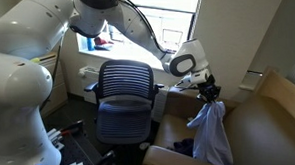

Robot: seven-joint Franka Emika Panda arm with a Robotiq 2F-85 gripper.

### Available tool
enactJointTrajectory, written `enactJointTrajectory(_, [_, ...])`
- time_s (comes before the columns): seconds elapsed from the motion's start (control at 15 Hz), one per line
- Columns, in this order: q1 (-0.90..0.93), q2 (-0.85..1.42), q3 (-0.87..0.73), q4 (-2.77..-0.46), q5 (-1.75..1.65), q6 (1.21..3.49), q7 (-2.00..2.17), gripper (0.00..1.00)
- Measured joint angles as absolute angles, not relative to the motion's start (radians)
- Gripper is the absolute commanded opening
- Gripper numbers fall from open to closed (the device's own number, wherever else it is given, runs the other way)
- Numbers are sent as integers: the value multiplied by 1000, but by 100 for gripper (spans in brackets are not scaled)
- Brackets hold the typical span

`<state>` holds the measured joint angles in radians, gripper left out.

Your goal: Move the blue shirt to the sofa chair

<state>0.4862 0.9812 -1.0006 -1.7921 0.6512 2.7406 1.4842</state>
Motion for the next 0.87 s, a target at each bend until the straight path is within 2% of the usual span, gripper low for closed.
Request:
enactJointTrajectory(0.07, [458,952,-951,-1782,633,2741,1502,33])
enactJointTrajectory(0.13, [427,925,-902,-1772,615,2741,1519,10])
enactJointTrajectory(0.2, [393,898,-850,-1763,596,2740,1535,12])
enactJointTrajectory(0.4, [346,849,-788,-1757,573,2739,1546,32])
enactJointTrajectory(0.87, [343,840,-785,-1756,573,2736,1546,33])
